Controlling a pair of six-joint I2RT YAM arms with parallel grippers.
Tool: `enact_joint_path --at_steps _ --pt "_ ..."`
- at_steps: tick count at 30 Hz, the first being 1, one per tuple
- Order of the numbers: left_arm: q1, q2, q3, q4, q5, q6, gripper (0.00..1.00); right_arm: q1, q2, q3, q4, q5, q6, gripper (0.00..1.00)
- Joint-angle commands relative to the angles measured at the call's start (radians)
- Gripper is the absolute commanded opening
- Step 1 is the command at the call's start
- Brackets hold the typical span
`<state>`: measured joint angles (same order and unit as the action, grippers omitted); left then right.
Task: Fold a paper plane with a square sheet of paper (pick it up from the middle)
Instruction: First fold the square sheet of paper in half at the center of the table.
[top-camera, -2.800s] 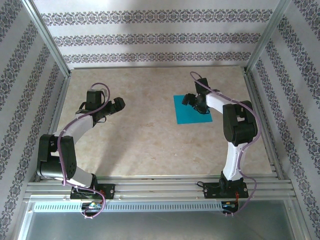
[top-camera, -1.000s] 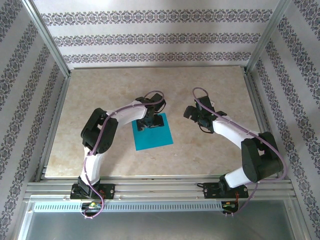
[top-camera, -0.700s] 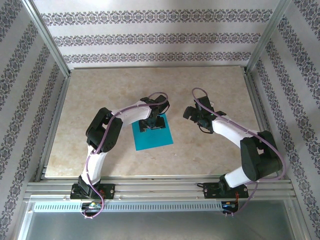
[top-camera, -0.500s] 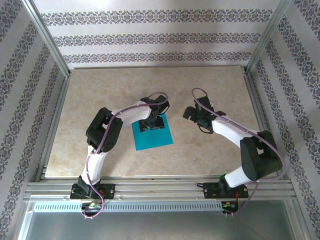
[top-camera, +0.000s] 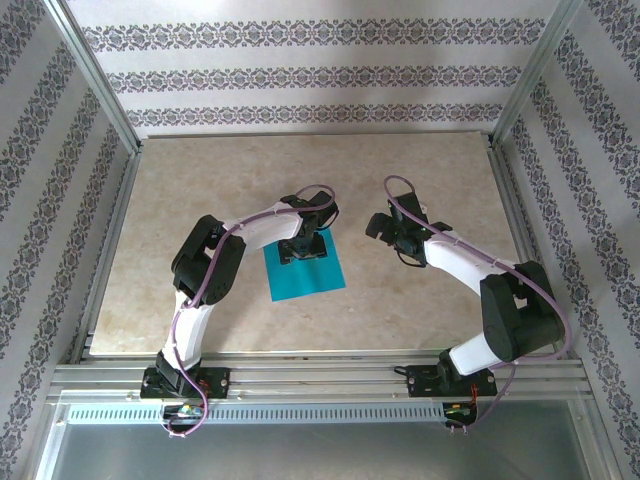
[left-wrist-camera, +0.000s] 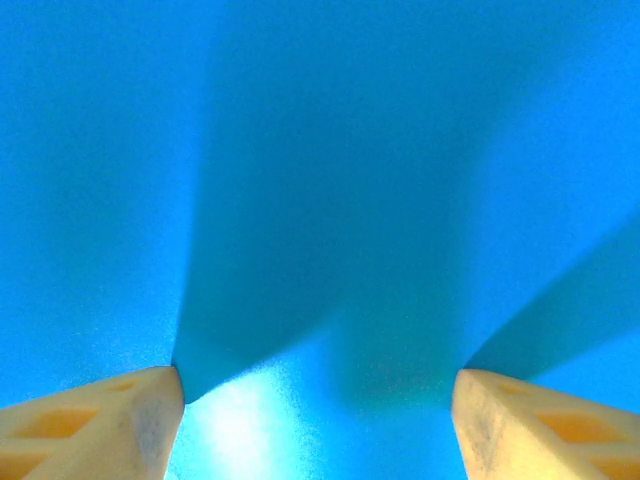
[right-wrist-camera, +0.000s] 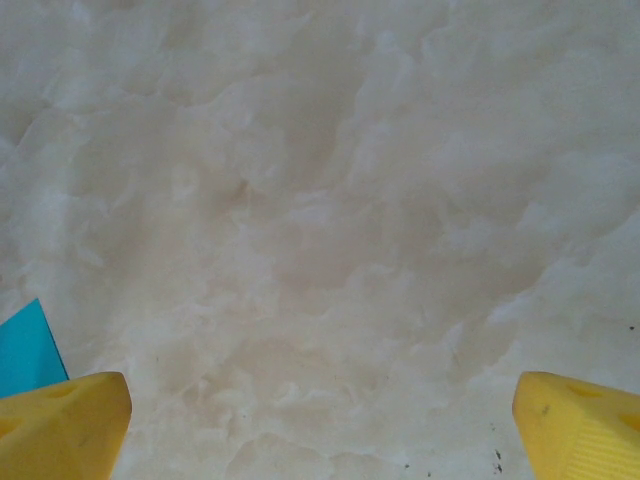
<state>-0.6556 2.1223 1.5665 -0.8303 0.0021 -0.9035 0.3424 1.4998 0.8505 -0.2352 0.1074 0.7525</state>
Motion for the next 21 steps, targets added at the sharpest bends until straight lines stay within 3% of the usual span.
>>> enact_joint_path --at_steps 1,7,11,15,21 --pt "-0.005 0.050 -0.051 -0.021 0.018 -0.018 0.69 -0.002 0.003 0.001 0.006 -0.005 0.007 0.98" --pt "0.006 -0.016 -0.080 0.023 0.041 -0.003 0.51 -0.002 -0.002 0.001 0.004 -0.005 0.010 0.98" --pt "0.028 -0.131 -0.128 0.105 0.115 0.065 0.40 -0.003 -0.010 0.004 0.005 0.001 0.014 0.98" --pt "0.062 -0.292 -0.211 0.258 0.337 0.188 0.38 -0.014 -0.024 0.004 0.038 -0.050 -0.019 0.98" --pt "0.137 -0.452 -0.355 0.510 0.648 0.188 0.37 -0.061 -0.041 -0.016 0.171 -0.340 -0.090 0.92"
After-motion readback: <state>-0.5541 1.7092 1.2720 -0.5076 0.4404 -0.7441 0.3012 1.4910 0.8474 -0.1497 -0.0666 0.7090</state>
